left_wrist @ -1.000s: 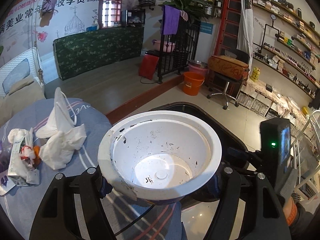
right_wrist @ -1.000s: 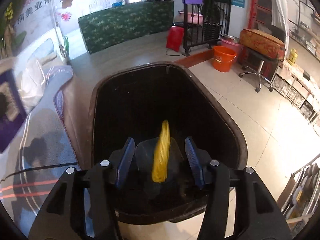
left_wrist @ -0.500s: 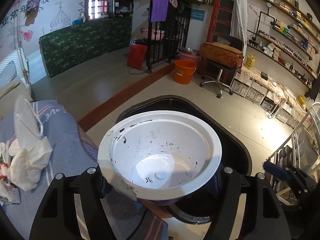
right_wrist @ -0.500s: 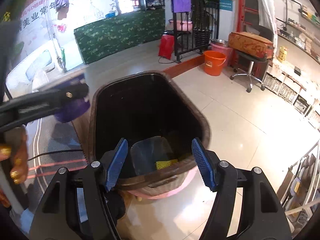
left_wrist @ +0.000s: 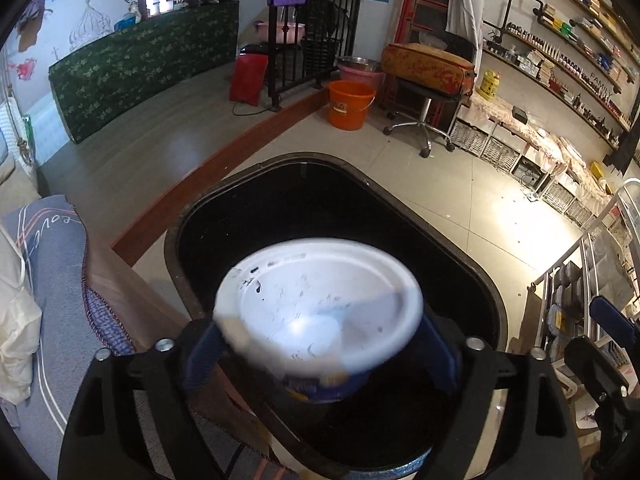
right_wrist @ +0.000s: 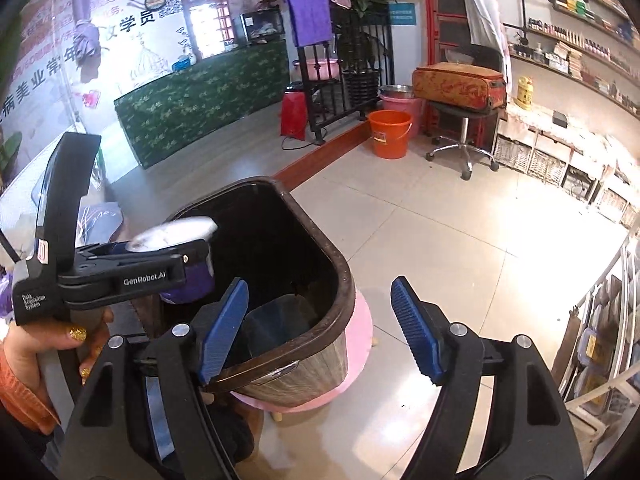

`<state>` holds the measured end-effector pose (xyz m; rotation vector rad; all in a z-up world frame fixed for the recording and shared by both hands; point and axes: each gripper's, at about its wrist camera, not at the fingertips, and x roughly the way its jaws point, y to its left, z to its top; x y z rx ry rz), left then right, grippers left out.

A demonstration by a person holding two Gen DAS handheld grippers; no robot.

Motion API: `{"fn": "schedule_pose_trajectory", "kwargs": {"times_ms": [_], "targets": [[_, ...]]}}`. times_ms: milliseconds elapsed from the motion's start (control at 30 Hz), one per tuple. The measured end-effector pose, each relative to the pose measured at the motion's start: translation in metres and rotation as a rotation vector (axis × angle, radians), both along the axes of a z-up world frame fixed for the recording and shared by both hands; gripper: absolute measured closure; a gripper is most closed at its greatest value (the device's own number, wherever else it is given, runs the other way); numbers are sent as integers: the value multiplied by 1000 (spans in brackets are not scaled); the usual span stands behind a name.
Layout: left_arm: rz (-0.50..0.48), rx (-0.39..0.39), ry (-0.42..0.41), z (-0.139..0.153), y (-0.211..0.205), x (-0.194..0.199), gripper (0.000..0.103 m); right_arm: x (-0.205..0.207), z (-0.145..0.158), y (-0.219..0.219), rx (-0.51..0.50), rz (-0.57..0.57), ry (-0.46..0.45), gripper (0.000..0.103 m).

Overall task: Collect trash
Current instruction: 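Open both tools to drop the cup and net into the wastebasket, then return both tools to the bed above the remaining trash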

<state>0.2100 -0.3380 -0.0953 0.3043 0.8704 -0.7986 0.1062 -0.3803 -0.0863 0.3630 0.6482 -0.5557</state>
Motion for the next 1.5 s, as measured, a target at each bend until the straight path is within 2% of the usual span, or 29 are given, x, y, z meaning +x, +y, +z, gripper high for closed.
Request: {"fn": "schedule_pose_trajectory", "kwargs": {"times_ms": [100,200,367,500,700,967,1100,1500], "targets": [[-8,23,-27,0,-2,-4,11,-2,-1,-2,5,-11,-2,29],[6,31,-18,1,-2,0,9,-3,0,-2,12,-19,-12,29],[35,3,-12,7,10,-1,8,-1,5,-4,18,-26,-25,27],[62,-9,-43,15,22,-8,7,3,7,-3,28,-20,-33,27],[129,-30,-55,29,49,-9,7,15,9,8,32,22,-29,27],[237,-62,-106,48,95,-11,6,40,13,40,34,124,-30,25],[290,-47,-146,55,123,-13,6,53,15,58,34,185,-30,25],[569,-51,-178,56,244,-18,6,100,22,136,48,417,-33,25]]}}
